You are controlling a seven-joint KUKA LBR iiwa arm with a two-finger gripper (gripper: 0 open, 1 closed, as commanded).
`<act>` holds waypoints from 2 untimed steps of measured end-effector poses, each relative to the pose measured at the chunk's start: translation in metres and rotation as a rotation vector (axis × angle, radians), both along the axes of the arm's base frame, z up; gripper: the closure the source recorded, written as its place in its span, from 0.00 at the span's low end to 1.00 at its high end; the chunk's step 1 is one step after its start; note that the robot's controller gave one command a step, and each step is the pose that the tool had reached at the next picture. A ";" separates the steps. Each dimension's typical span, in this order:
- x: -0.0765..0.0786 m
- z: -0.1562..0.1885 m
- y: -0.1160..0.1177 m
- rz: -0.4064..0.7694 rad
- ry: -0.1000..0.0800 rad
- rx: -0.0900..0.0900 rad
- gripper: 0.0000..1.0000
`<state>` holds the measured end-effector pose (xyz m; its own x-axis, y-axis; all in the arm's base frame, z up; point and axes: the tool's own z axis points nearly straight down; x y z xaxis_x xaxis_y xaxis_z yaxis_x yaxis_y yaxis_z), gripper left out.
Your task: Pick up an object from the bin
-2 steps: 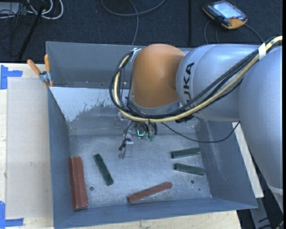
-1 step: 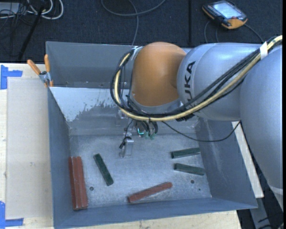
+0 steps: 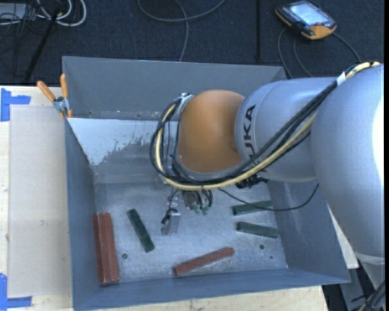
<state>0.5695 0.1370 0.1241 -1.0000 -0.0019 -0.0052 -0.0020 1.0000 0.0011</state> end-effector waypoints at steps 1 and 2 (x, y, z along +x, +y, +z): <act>-0.004 -0.047 0.017 -0.052 0.007 -0.002 0.00; -0.004 -0.070 0.028 -0.063 0.015 -0.002 0.00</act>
Offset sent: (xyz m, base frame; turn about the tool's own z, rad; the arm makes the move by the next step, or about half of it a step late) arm -0.0078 0.0255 -0.0541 0.1027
